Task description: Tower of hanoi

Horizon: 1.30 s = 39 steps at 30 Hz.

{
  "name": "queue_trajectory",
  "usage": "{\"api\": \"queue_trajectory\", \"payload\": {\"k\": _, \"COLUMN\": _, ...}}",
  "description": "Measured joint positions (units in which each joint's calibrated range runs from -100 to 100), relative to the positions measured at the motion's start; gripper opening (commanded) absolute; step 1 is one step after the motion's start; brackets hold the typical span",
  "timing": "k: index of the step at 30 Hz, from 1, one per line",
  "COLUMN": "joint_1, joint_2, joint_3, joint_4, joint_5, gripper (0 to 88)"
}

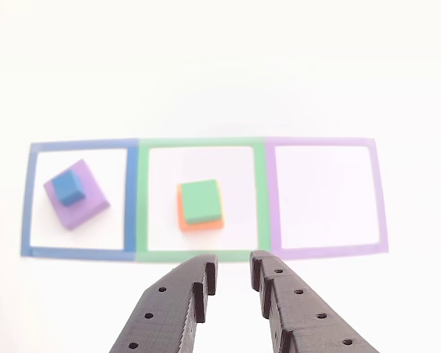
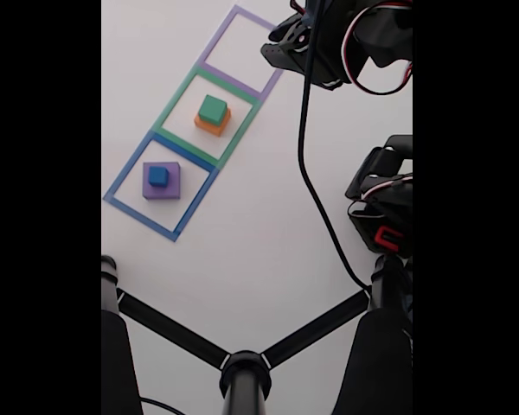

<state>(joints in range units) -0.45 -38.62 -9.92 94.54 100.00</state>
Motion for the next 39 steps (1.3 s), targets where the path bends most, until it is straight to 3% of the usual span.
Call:
{"api": "queue_trajectory", "payload": {"k": 5, "joint_1": 1.47, "joint_2": -3.12, "joint_3": 4.70, "joint_4": -1.85, "joint_5": 0.00, "gripper": 4.9}}
{"api": "queue_trajectory", "payload": {"k": 12, "joint_1": 2.37, "joint_2": -10.22, "joint_3": 24.28, "joint_4": -13.64, "joint_5": 0.00, "gripper": 22.7}}
{"api": "queue_trajectory", "payload": {"k": 18, "joint_1": 3.36, "joint_2": -13.42, "joint_3": 38.90, "joint_4": -24.48, "joint_5": 0.00, "gripper": 31.2}}
{"api": "queue_trajectory", "payload": {"k": 31, "joint_1": 4.91, "joint_2": -15.28, "joint_3": 78.94, "joint_4": -71.35, "joint_5": 0.00, "gripper": 35.2}}
{"api": "queue_trajectory", "payload": {"k": 39, "joint_1": 5.89, "joint_2": -6.08, "joint_3": 95.65, "joint_4": -102.33, "joint_5": 0.00, "gripper": 34.8}}
